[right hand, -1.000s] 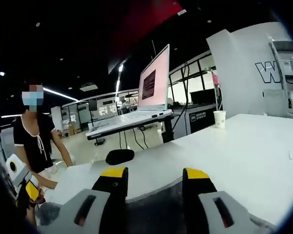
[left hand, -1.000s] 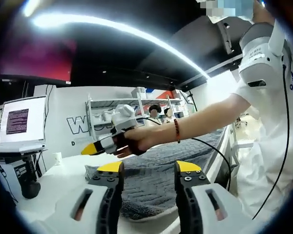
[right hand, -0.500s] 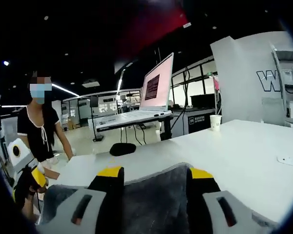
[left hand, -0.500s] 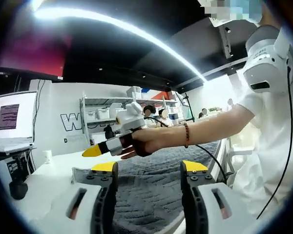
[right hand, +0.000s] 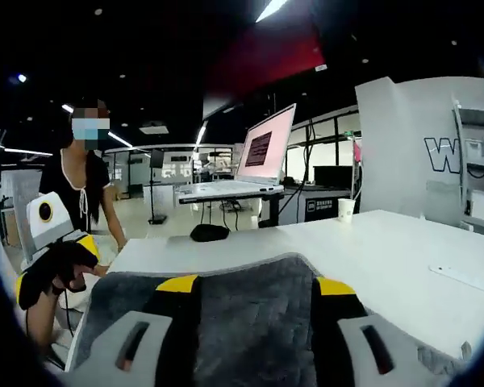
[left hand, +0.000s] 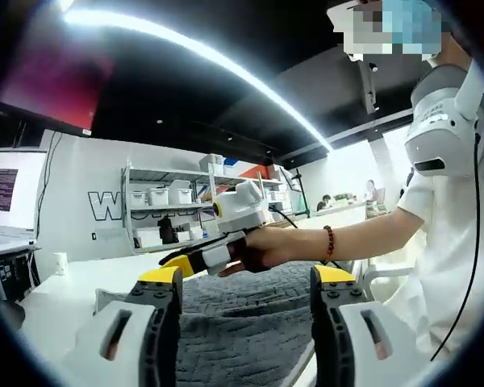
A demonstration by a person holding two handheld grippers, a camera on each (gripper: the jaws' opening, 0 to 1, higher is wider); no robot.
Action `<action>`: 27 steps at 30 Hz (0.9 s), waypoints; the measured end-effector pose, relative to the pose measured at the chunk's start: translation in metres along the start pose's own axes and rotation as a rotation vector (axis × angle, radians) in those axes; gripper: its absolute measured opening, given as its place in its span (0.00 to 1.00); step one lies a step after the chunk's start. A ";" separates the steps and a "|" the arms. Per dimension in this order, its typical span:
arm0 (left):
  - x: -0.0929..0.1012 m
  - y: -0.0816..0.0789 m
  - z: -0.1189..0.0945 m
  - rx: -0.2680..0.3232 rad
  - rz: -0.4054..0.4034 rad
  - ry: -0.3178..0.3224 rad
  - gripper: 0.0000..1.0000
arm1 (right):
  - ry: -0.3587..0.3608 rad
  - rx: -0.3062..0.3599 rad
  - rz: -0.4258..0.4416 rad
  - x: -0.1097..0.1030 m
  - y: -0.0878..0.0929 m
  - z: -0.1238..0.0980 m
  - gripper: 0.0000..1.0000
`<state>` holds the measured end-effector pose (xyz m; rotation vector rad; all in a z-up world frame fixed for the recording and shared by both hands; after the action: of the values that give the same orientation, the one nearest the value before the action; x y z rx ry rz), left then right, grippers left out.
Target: Open the folded towel by lifting each exposed corner and separating the folded layers until the towel lies flat within the target outline without major curled edges
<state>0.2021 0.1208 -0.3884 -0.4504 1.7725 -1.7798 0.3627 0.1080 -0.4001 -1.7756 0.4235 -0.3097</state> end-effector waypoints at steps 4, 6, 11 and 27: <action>0.007 -0.001 0.009 -0.007 -0.007 0.019 0.65 | 0.013 0.013 -0.018 -0.006 0.001 -0.017 0.54; 0.011 -0.001 0.014 -0.008 -0.004 0.034 0.66 | 0.010 0.022 -0.012 -0.008 0.004 -0.026 0.56; 0.013 0.002 0.020 -0.015 -0.028 0.042 0.68 | 0.011 0.011 -0.013 -0.015 0.013 -0.044 0.59; 0.026 -0.009 0.037 -0.004 -0.070 0.075 0.71 | 0.067 0.054 -0.034 -0.027 0.017 -0.120 0.62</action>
<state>0.2038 0.0752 -0.3818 -0.4580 1.8325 -1.8640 0.2853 0.0118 -0.3872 -1.7241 0.4297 -0.4022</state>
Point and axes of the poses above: the point that each gripper's makers call its tool centre point, and the gripper's own axes: z roughly forward along the fingers, x roughly to its right, y roughly out of its underside, the point moved 1 cm from there along -z, roughly backward along the fingers, and after that the axes turned 6 degrees about -x, right-handed, at the moved point
